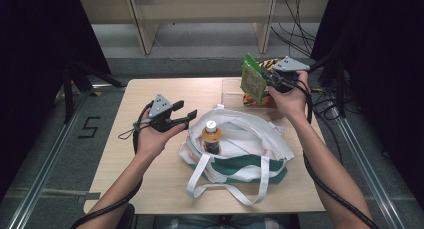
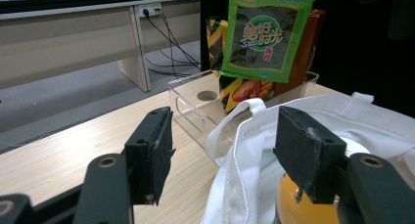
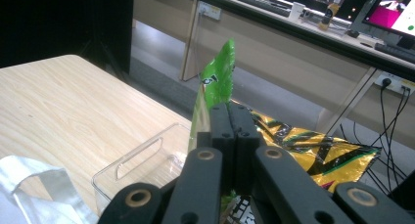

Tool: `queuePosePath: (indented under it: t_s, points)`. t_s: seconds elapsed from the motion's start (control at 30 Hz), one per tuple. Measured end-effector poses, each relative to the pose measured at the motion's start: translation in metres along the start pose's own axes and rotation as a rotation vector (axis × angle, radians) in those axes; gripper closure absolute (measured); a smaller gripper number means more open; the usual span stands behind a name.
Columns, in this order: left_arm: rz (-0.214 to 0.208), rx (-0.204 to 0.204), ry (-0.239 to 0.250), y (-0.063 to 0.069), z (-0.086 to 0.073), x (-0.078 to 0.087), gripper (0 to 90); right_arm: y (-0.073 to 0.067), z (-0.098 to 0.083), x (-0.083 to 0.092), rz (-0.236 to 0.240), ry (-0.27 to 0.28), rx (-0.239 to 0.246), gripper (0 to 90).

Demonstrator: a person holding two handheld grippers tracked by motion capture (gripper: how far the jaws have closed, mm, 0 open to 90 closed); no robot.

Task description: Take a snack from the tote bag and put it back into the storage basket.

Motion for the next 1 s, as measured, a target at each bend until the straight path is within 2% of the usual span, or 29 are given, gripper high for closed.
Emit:
queuePosePath:
  t_s: [0.1,0.13,0.17,0.33,0.47,0.57,0.67,0.73,0.8,0.93,1.0]
  points:
    - [0.000,0.000,0.000,0.000,0.000,0.000,38.7,0.000,0.000,-0.004,-0.001,-0.001,0.007,90.0]
    - [0.000,0.001,0.000,0.000,0.000,0.000,38.7,-0.001,-0.001,-0.005,-0.002,-0.004,-0.004,90.0]
    - [0.000,0.001,0.000,0.000,0.000,0.000,38.7,0.001,-0.001,-0.006,0.003,-0.003,0.012,90.0]
    - [0.000,0.001,-0.002,-0.001,-0.001,0.000,38.7,0.000,-0.003,-0.010,-0.002,-0.015,-0.007,90.0]
    - [0.000,0.001,-0.001,-0.001,-0.001,0.000,38.7,0.000,-0.003,-0.013,-0.004,-0.003,0.011,90.0]
    - [0.000,0.001,-0.001,-0.001,-0.001,0.000,38.7,-0.002,-0.004,-0.014,-0.003,-0.011,0.000,90.0]
    - [-0.001,0.002,-0.002,0.000,-0.001,0.000,38.6,-0.001,-0.006,-0.017,-0.002,-0.007,0.014,90.0]
    - [-0.001,0.001,-0.002,-0.001,-0.001,0.000,38.6,-0.002,-0.008,-0.018,-0.002,-0.019,-0.002,90.0]
    - [-0.002,0.000,-0.003,-0.001,-0.001,0.000,38.6,0.000,-0.010,-0.020,0.007,-0.025,0.020,90.0]
    - [-0.002,0.000,-0.002,-0.001,-0.001,0.000,38.6,-0.001,-0.014,-0.021,-0.002,-0.037,-0.004,90.0]
    - [-0.002,0.000,-0.003,-0.001,-0.001,0.000,38.6,0.001,-0.016,-0.021,-0.007,-0.041,0.005,90.0]
Point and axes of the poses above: each handheld gripper's, and its own axes: x roughly backward along the jaws, z roughly out of its top, y roughly to its right, the point moved 2 cm from there along -x, roughly forward along the jaws, and after that the axes turned 9 degrees about -x, right-handed, at the moved point
